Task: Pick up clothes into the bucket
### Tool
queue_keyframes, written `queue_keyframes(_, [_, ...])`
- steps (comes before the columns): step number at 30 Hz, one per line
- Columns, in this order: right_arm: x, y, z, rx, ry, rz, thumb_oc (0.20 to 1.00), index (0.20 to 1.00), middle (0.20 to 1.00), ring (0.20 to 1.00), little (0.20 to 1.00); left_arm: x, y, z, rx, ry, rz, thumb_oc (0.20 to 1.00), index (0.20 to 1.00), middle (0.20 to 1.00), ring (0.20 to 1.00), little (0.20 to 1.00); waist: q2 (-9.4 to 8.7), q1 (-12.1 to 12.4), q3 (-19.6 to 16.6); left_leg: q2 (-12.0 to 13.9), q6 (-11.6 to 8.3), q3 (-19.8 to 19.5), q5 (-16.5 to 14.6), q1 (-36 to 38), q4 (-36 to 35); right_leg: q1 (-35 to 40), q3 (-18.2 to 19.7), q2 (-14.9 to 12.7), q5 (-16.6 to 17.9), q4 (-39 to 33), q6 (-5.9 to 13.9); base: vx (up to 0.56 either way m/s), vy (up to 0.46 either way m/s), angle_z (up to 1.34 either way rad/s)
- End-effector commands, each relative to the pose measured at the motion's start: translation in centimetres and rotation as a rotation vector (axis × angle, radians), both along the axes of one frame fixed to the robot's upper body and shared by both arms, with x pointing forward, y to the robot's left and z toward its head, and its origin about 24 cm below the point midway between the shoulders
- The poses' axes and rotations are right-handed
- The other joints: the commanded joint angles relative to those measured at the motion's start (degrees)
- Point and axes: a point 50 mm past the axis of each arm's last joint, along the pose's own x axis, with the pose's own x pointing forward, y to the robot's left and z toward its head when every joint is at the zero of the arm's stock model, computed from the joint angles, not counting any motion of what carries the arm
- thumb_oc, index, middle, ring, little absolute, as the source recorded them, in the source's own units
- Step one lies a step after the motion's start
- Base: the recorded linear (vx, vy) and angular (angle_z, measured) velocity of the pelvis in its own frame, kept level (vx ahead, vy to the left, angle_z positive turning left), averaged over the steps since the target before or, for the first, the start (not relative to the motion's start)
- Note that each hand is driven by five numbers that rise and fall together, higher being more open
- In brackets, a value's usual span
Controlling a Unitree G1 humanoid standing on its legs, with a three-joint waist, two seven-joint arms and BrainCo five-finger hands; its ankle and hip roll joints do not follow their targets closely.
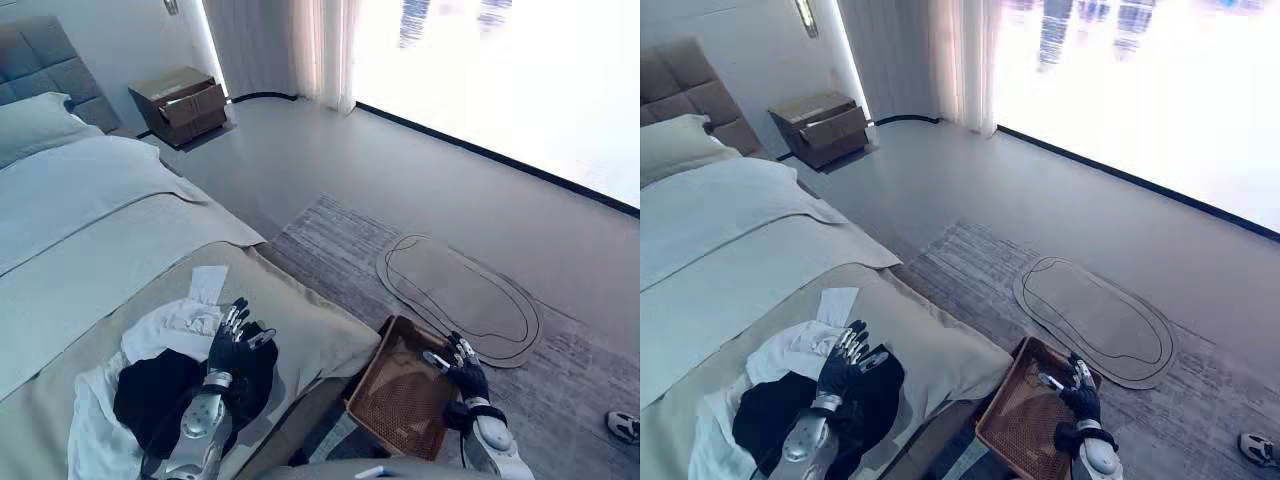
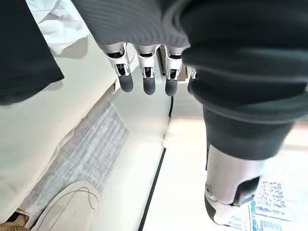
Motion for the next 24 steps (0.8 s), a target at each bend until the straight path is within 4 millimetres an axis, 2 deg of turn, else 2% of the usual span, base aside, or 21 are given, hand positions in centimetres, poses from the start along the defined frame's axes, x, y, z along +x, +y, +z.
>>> queue_keyframes(1, [1.6,0.7,1.8,0.003,-0.116,0.038,1.000,1.000,1.000,1.000,1.000,1.1,1.9,2.3,0.045,-0.120,0.049,1.000,1.000,1.000,1.000,1.000,-3.58,0.1,-0.9,4.0,-2.92,0.3,-2.6,-0.3,0.0,-2.8,-2.6,-7.9,9.2,-2.7,5.69,-0.21,-0.225,0.71])
queue_keyframes(7, [1.4,0.5,1.6,0.000,-0.106,0.031,1.000,1.000,1.000,1.000,1.000,1.0,2.3,2.3,0.067,-0.115,0.070,1.000,1.000,1.000,1.000,1.000,-3.79,0.4,-0.9,4.4,-3.15,-0.2,-2.6,0.1,0.0,-2.1,-3.1,-7.5,8.7,-2.7,5.49,0.03,-0.018,0.04])
queue_keyframes(11, [1.1,0.4,1.6,-0.002,-0.101,0.028,1.000,1.000,1.000,1.000,1.000,0.7,3.0,2.1,0.141,-0.095,0.081,1.000,1.000,1.000,1.000,1.000,-3.92,0.7,-0.7,4.5,-3.15,-0.6,-2.7,0.6,0.0,-1.4,-3.3,-7.4,8.3,-2.7,5.42,0.04,-0.007,0.03])
queue_keyframes(13, [1.1,0.2,1.5,-0.008,-0.098,0.029,1.000,1.000,1.000,1.000,1.000,0.5,3.5,1.7,0.197,-0.071,0.095,1.000,1.000,1.000,1.000,1.000,-3.98,1.0,-0.5,4.4,-3.03,-0.7,-3.0,0.9,0.2,-1.2,-3.2,-7.5,8.3,-2.7,5.49,0.05,0.005,0.00])
queue_keyframes(18, [1.7,0.1,1.9,-0.038,-0.111,0.070,1.000,1.000,1.000,1.000,1.000,0.3,5.5,1.4,0.442,-0.016,0.131,1.000,1.000,1.000,1.000,1.000,-4.75,1.8,1.9,4.1,-2.59,-1.3,-5.9,-3.2,8.0,-1.5,-2.8,-8.4,8.8,-2.0,5.33,-0.01,0.003,-0.02])
queue_keyframes(21, [2.1,0.0,2.2,-0.051,-0.124,0.088,1.000,1.000,1.000,1.000,1.000,0.5,6.0,1.2,0.518,0.006,0.133,1.000,1.000,1.000,1.000,1.000,-4.83,1.7,3.0,4.0,-2.54,-0.9,-5.8,-4.2,8.5,-2.6,-2.9,-8.7,8.7,-1.0,5.48,-0.04,0.027,-0.03])
queue_keyframes(23, [3.4,0.1,3.1,-0.065,-0.170,0.116,1.000,1.000,1.000,1.000,1.000,1.4,7.0,1.4,0.628,0.009,0.141,1.000,1.000,1.000,1.000,1.000,-5.13,1.6,6.0,3.9,-2.43,-0.6,-5.7,-6.8,10.0,-6.0,-2.5,-9.3,8.5,1.8,5.63,-0.15,0.039,-0.11])
queue_keyframes(24, [3.5,0.1,3.1,-0.065,-0.172,0.116,1.000,1.000,1.000,1.000,1.000,1.5,7.0,1.4,0.629,0.008,0.141,1.000,1.000,1.000,1.000,1.000,-5.13,1.6,6.0,3.9,-2.42,-0.6,-5.8,-6.9,10.1,-6.2,-2.5,-9.3,8.4,1.9,5.64,-0.28,0.045,-0.07])
